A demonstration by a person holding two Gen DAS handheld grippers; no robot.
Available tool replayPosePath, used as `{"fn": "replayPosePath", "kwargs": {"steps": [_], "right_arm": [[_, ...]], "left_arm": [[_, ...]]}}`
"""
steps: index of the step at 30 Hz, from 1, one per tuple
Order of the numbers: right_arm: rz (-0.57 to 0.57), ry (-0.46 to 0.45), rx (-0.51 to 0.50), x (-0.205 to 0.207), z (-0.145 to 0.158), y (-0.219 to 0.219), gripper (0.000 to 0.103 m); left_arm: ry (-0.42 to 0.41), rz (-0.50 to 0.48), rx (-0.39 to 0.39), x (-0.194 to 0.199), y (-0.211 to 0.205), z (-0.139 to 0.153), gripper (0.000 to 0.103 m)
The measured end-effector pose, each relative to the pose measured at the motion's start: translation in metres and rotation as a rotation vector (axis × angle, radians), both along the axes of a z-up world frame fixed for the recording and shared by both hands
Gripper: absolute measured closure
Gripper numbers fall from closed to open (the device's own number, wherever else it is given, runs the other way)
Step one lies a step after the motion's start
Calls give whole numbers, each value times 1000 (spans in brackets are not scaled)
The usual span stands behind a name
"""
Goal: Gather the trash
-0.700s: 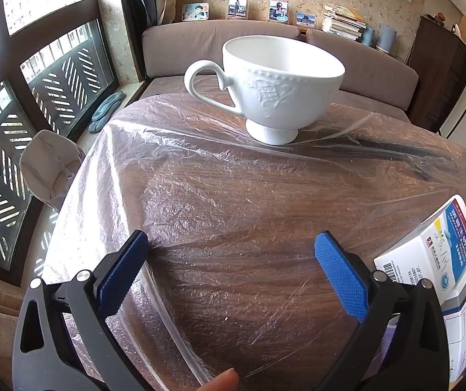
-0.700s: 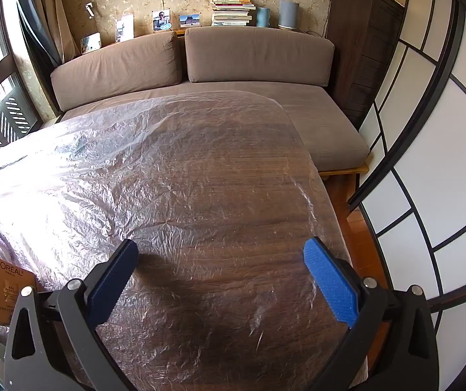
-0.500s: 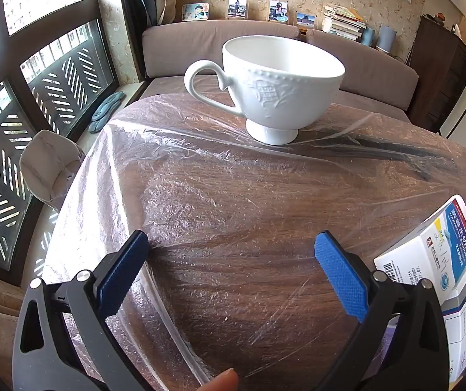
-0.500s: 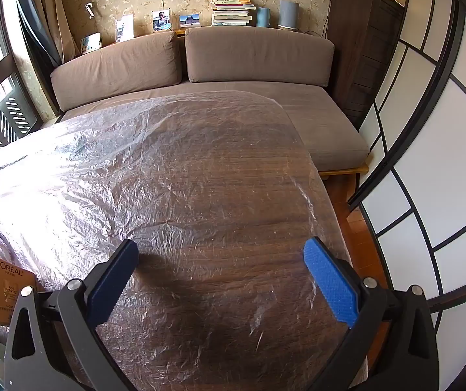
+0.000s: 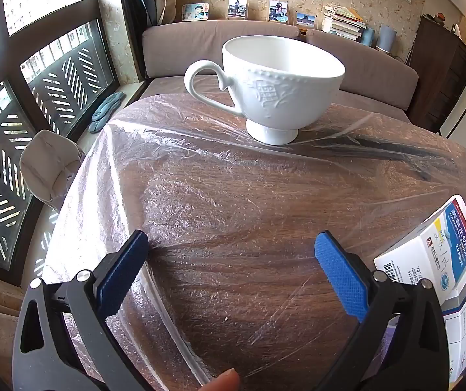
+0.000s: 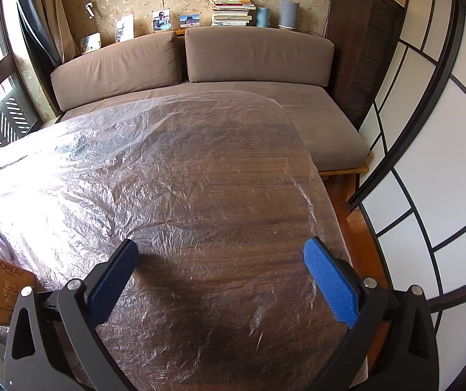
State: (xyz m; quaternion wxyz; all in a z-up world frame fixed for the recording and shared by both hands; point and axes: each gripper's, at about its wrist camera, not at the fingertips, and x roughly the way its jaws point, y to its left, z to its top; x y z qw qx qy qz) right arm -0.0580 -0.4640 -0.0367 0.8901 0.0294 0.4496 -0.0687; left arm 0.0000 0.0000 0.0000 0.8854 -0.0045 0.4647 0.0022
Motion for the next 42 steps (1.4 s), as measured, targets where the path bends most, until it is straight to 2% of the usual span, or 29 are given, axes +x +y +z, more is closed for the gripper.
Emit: {"fn": "replayPosePath", "kwargs": {"steps": [30,32,33,35,38,42], "right_arm": [[4,9,-5,4,9,3,4],[-30,37,3,5,11,-2,4],[-42,13,6,-2,19,-5,4],[-19,-44,-8,-16,37,-1,4],[90,-128,-100,-55,71,21,4],[278,-185,-172,-106,95,60,4]], "left_arm": [[0,-2,2,1,0,-1,1],[18,-39,2,1,2,0,1],[38,-34,3,0,4,1,1],[23,-6,-32,-11,18,14,1],[-49,-29,-161,-48,36,35,1],[-70,-92,-192,-96,31,50,1]]}}
